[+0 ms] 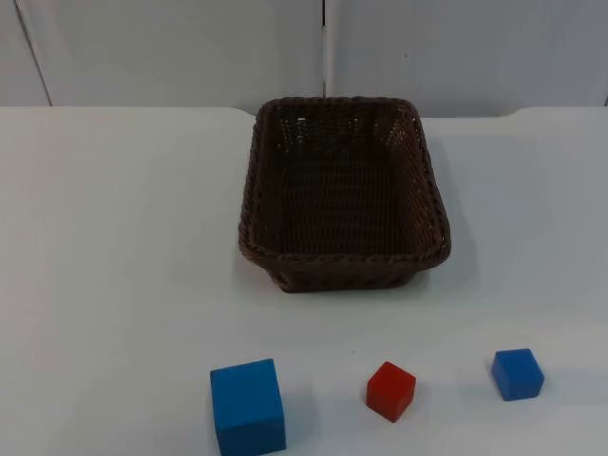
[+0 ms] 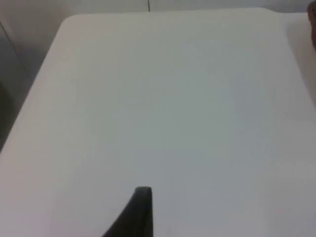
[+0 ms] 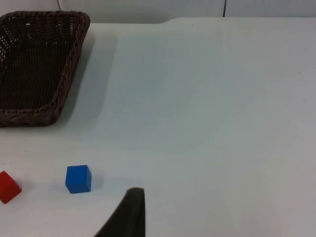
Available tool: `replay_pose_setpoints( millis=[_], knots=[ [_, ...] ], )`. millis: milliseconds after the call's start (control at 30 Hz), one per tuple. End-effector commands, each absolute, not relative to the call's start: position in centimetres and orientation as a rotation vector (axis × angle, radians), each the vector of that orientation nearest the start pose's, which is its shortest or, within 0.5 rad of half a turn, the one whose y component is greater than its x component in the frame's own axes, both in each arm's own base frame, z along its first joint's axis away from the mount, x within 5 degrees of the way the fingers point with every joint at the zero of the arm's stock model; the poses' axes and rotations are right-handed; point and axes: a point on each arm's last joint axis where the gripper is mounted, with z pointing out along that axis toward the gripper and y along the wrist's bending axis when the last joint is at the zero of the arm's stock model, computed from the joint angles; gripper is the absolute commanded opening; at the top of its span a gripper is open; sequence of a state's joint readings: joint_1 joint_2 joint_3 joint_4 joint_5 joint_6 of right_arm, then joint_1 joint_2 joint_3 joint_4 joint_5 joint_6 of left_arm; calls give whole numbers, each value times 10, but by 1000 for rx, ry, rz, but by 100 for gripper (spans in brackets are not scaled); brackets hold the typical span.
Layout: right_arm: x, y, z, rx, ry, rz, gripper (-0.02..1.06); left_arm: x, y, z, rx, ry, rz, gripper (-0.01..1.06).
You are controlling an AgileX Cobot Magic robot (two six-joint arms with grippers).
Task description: Pick up the basket with the left hand and place the largest block into the basket with the right hand.
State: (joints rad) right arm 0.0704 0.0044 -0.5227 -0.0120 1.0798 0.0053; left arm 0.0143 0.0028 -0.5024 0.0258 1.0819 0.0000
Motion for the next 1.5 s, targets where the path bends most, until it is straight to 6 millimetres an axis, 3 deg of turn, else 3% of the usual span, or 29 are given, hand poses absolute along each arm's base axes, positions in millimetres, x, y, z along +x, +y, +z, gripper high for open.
replay_pose_setpoints(
  millis=[0, 133, 433, 1167, 1467],
  knots=[
    [-7, -2, 280, -57, 2043, 26, 105, -7, 1, 282, -19, 2028, 25, 105],
    [-7, -2, 280, -57, 2043, 26, 105, -7, 1, 297, -19, 1997, 25, 105],
    [-7, -2, 280, -57, 2043, 26, 105, 0, 0, 312, -18, 2009, 12, 105],
    [-7, -2, 280, -57, 2046, 26, 105, 37, -5, 318, -21, 2103, -76, 105],
    [-7, -2, 280, -57, 2046, 26, 105, 64, -5, 318, -18, 2138, -87, 105]
  ],
)
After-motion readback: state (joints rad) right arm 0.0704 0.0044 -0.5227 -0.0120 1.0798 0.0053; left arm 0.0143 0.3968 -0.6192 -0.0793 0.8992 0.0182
